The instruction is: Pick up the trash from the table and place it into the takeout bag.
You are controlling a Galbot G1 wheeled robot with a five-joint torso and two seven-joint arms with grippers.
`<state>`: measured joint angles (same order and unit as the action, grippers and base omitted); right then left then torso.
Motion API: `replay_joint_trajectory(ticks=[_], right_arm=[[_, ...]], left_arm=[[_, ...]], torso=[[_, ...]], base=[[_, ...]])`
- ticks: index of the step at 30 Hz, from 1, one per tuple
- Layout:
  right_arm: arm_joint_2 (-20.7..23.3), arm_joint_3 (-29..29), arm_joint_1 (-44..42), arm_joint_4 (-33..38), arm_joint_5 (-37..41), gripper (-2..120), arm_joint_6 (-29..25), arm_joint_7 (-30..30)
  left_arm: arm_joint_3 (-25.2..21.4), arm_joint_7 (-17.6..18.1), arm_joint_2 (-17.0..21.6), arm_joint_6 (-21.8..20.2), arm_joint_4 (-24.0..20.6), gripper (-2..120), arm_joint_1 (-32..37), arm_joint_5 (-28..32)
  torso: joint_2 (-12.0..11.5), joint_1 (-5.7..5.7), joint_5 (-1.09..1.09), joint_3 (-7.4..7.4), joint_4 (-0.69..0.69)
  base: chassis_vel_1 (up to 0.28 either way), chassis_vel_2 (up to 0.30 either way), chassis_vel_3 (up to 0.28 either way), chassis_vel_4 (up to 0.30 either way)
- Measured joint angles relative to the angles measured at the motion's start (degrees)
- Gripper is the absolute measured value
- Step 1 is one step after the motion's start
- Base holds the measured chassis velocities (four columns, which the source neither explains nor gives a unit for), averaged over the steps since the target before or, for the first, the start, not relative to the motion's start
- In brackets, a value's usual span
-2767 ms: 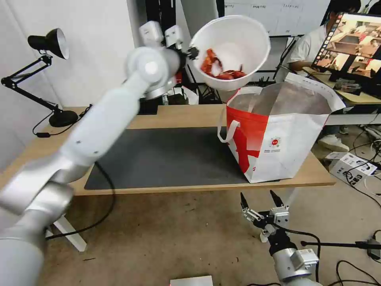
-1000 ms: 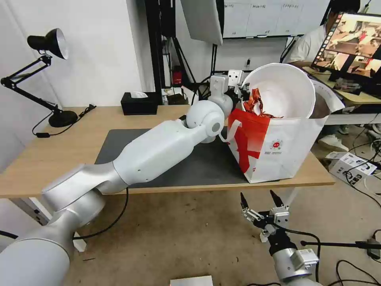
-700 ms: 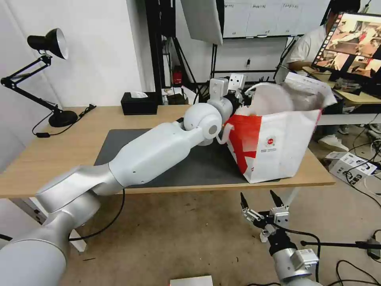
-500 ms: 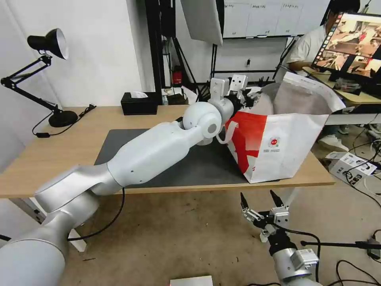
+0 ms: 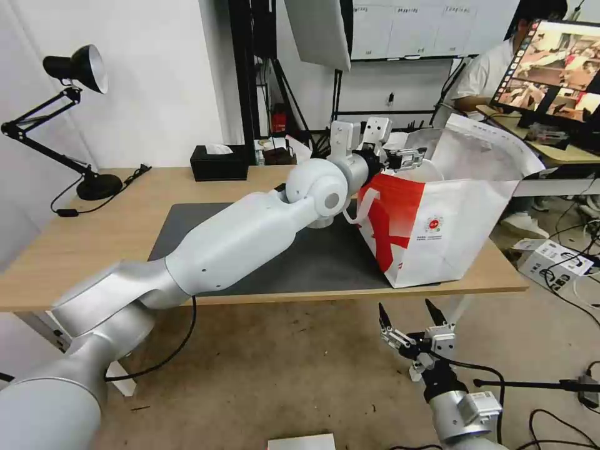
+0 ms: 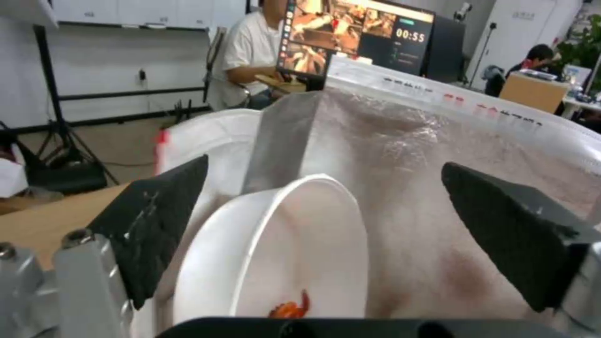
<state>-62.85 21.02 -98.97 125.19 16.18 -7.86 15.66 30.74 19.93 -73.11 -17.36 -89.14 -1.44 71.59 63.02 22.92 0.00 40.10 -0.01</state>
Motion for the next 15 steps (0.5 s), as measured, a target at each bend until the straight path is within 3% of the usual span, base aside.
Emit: replay_joint_trajectory(ticks=[6, 9, 10, 12, 15], right_arm=[[0.00, 0.00, 0.00, 0.00, 0.00, 100, 0.00, 0.00], [0.00, 0.00, 0.00, 0.00, 0.00, 100, 0.00, -0.01], [0.00, 0.00, 0.00, 0.00, 0.00, 100, 0.00, -0.01], [0.00, 0.00, 0.00, 0.00, 0.00, 100, 0.00, 0.00], [0.00, 0.00, 0.00, 0.01, 0.00, 100, 0.00, 0.00]], left_arm=[[-2.96, 0.07, 6.17, 1.45, -5.78, 100, 3.68, -1.09], [-6.37, -0.29, 11.83, 2.05, -10.74, 100, 8.02, -1.75], [-6.37, -0.29, 11.83, 2.05, -10.74, 100, 8.02, -1.75], [-10.26, -1.27, 17.41, 2.13, -15.05, 100, 12.95, -2.85], [-12.24, -1.66, 19.60, 2.13, -16.90, 100, 15.39, -3.31]], torso=[[0.00, 0.00, -0.01, 0.00, 0.01], [0.00, 0.00, -0.02, 0.00, 0.01], [0.00, 0.00, -0.02, 0.00, 0.01], [0.00, 0.00, -0.03, 0.00, 0.02], [0.00, 0.00, -0.02, 0.00, 0.03]], base=[[0.000, 0.000, 0.000, 0.000], [0.000, 0.000, 0.000, 0.000], [0.000, 0.000, 0.000, 0.000], [0.000, 0.000, 0.000, 0.000], [0.000, 0.000, 0.000, 0.000]])
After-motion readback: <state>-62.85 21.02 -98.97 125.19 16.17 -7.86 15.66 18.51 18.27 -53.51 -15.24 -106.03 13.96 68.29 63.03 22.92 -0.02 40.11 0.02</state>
